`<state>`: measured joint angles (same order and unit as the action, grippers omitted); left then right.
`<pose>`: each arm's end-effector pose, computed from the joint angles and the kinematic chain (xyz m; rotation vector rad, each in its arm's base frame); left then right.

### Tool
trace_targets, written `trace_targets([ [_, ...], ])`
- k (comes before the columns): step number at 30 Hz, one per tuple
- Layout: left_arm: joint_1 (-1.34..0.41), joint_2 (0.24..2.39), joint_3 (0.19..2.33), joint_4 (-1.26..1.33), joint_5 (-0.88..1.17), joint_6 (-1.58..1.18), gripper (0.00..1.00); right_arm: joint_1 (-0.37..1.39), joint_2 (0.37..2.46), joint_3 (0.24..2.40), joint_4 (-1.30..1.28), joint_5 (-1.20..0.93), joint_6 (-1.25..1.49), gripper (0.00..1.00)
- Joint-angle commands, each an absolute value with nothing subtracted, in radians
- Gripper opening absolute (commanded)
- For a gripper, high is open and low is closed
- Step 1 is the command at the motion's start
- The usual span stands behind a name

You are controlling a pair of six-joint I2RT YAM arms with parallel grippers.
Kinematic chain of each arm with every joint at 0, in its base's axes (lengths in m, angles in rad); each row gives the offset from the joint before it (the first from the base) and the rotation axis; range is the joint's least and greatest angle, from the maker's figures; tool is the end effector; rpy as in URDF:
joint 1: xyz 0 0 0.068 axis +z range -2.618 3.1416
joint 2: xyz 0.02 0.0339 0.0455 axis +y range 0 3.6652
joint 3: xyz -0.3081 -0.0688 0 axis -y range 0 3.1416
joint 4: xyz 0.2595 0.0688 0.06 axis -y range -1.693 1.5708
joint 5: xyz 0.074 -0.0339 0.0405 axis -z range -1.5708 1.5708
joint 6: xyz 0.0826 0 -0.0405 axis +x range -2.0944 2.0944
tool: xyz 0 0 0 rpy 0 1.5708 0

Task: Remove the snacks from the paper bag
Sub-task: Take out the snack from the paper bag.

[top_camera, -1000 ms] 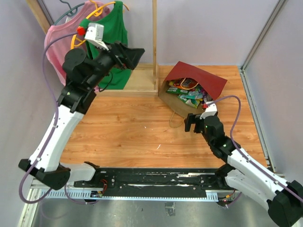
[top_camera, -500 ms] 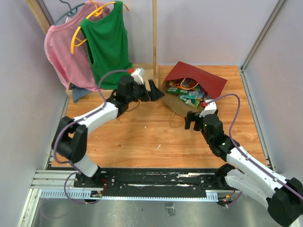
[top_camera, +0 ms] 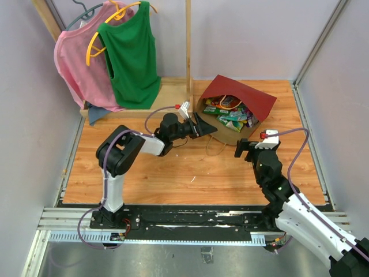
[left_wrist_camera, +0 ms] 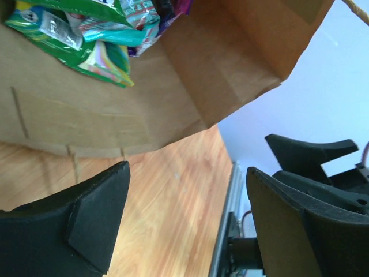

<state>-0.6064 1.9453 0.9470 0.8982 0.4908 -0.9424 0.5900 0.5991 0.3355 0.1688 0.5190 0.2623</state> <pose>0.3639 -0.2998 0.2000 0.1052 1.9177 -1.5203 0.1697 0.0643 0.2638 0.1210 1.6531 0.2162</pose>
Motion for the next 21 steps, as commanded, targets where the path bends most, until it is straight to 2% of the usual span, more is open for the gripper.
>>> trace_targets([
  [1, -0.638, 2.055, 1.004, 1.163, 0.503, -1.151, 0.85, 0.602, 0.578, 0.324, 0.186, 0.588, 0.245, 0.99],
  [11, -0.713, 2.199, 1.301, 0.711, 0.115, -1.056, 0.83, 0.6, 0.517, 0.3, 0.182, 0.602, 0.249, 0.99],
  [21, -0.725, 2.324, 1.474, 0.539, -0.007, -1.058, 0.77, 0.601, 0.518, 0.299, 0.178, 0.599, 0.254, 1.0],
])
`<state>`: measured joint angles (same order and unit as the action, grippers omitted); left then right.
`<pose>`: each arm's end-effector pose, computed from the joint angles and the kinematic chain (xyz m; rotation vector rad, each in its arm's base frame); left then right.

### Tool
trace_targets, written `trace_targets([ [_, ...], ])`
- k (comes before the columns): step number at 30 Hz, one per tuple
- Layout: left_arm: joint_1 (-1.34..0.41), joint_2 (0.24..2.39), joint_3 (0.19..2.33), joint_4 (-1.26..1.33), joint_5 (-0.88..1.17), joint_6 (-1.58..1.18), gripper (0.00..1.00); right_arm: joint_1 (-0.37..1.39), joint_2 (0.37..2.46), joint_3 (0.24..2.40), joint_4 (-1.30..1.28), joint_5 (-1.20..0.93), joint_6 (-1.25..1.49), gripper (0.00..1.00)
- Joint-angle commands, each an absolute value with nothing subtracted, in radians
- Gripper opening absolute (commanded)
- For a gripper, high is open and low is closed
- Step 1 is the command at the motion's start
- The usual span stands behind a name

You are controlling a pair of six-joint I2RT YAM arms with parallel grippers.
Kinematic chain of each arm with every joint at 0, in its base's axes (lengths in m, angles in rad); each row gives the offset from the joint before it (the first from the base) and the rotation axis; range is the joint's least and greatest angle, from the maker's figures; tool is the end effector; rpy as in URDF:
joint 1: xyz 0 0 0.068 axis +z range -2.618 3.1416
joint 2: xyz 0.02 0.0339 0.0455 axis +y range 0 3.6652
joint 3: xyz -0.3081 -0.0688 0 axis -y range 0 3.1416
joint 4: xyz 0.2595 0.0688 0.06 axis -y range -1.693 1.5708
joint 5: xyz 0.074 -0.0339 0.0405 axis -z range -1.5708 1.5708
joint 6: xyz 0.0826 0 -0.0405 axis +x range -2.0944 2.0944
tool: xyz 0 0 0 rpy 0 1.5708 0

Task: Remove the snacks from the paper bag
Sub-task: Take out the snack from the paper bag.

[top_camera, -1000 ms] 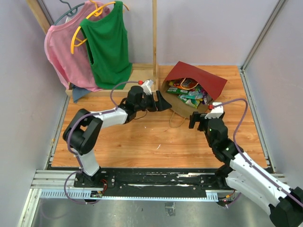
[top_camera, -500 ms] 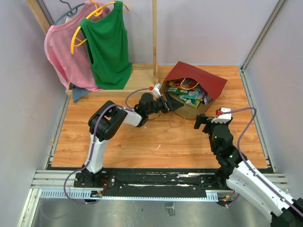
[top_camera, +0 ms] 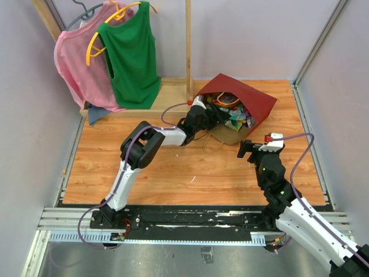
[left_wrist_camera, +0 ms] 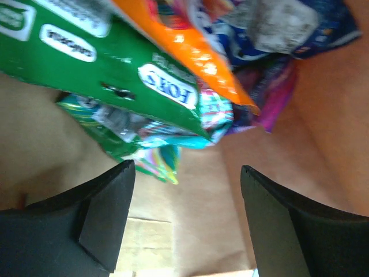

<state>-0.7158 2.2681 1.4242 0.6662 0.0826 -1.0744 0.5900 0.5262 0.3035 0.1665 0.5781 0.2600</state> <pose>0.4400 -0.3917 0.1680 -0.2830 1.9412 -1.3302 0.1605 0.0531 0.2614 0.1764 1.6114 0.1855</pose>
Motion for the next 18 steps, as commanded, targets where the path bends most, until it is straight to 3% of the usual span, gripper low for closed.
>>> trace_targets([
  [1, -0.725, 2.333, 1.485, 0.524, -0.023, -1.055, 0.77, 0.6, 0.52, 0.299, 0.18, 0.598, 0.255, 1.0],
  [18, -0.719, 2.371, 1.574, 0.5, -0.157, -1.021, 0.75, 0.6, 0.548, 0.3, 0.194, 0.581, 0.253, 1.0],
])
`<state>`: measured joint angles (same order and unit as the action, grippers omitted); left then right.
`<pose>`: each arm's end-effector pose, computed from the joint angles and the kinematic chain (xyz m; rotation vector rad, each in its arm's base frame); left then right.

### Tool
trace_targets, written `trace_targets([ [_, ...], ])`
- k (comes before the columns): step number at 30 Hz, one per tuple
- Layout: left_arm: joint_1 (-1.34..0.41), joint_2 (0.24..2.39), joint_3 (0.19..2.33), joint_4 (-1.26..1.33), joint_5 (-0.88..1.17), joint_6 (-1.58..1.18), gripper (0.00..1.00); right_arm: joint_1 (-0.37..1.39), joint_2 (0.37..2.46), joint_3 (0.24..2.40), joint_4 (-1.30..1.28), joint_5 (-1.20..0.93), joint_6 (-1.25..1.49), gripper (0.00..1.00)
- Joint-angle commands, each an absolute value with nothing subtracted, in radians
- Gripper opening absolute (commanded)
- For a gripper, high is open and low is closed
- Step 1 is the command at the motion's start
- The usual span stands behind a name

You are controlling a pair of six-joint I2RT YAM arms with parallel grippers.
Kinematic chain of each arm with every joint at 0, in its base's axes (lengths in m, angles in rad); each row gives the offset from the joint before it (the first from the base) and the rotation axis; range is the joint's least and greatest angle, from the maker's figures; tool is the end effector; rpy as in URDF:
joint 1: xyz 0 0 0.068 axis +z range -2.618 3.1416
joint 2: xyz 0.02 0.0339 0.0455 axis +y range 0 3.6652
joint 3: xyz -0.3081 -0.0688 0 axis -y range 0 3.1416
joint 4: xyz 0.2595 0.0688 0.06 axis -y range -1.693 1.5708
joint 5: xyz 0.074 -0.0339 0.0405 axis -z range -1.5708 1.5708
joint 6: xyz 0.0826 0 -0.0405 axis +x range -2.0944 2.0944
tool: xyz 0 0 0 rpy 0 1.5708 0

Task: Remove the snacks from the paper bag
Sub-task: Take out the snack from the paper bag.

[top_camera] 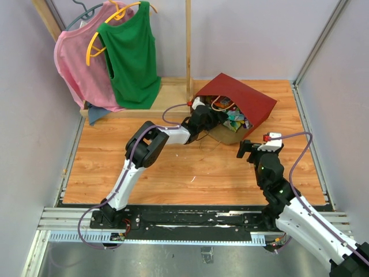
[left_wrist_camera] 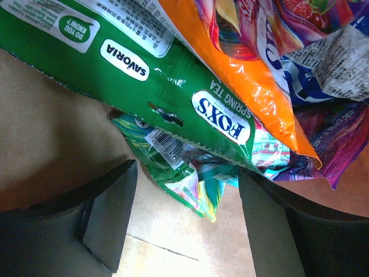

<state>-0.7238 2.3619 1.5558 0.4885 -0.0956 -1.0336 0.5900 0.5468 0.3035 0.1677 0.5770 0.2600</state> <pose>0.4626 -0.3984 0.1356 -0.3852 2.0080 -1.0765 0.1630 0.0549 0.2586 0.1691 1.6283 0.1766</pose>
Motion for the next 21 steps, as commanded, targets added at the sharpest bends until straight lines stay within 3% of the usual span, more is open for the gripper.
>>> trace_targets([
  [1, -0.717, 2.376, 1.585, 0.494, -0.159, -1.022, 0.75, 0.601, 0.549, 0.301, 0.196, 0.578, 0.252, 1.0],
  [11, -0.692, 2.392, 1.652, 0.487, -0.105, -1.039, 0.72, 0.601, 0.561, 0.304, 0.197, 0.565, 0.253, 1.0],
  [21, -0.673, 2.403, 1.691, 0.479, -0.116, -1.033, 0.52, 0.601, 0.569, 0.302, 0.204, 0.559, 0.252, 1.0],
])
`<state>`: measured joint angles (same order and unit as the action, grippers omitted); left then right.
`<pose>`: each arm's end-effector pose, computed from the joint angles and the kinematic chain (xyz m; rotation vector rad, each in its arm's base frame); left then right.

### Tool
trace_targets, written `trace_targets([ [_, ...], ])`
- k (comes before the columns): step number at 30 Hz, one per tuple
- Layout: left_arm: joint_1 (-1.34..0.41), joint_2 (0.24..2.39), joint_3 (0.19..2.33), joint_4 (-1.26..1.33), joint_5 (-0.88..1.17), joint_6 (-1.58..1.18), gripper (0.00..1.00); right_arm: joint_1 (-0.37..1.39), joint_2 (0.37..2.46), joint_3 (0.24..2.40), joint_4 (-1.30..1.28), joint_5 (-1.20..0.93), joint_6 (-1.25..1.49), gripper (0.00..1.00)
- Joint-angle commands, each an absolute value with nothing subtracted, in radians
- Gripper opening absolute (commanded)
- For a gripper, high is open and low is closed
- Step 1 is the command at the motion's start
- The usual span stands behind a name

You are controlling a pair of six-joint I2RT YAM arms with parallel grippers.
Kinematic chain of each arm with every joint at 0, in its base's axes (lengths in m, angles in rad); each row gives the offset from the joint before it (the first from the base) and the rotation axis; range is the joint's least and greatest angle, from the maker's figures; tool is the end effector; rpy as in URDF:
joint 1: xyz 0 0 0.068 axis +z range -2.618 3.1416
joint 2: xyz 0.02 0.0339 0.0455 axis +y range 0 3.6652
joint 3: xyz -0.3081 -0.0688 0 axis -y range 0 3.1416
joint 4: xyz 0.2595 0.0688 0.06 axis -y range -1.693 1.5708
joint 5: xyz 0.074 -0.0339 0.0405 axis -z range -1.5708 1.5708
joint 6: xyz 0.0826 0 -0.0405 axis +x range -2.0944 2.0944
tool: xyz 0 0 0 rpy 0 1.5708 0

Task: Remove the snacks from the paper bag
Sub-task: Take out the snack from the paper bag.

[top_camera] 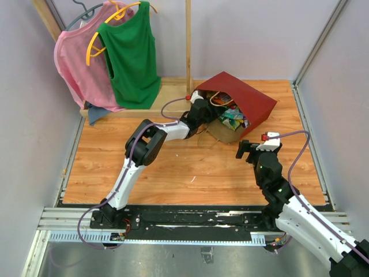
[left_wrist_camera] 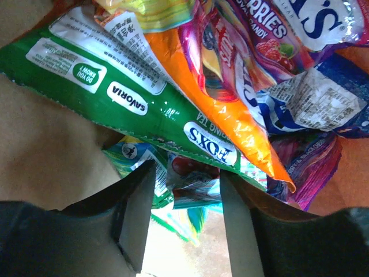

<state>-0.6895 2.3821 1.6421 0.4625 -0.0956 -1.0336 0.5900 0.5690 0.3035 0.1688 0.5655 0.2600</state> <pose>0.4878 -0.3920 0.1522 -0.4130 1.9555 -1.0820 0.1656 0.0576 0.2554 0.1535 1.6482 0.1754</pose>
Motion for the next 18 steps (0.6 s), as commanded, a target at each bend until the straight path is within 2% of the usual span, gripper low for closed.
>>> trace_targets([
  [1, -0.672, 2.407, 1.697, 0.478, -0.117, -1.034, 0.52, 0.6, 0.57, 0.302, 0.205, 0.558, 0.253, 1.0],
  [13, -0.678, 2.448, 1.731, 0.498, -0.047, -1.072, 0.39, 0.601, 0.592, 0.303, 0.212, 0.554, 0.25, 1.0],
  [18, -0.681, 2.425, 1.669, 0.549, -0.034, -1.089, 0.2, 0.601, 0.602, 0.304, 0.216, 0.549, 0.251, 1.0],
])
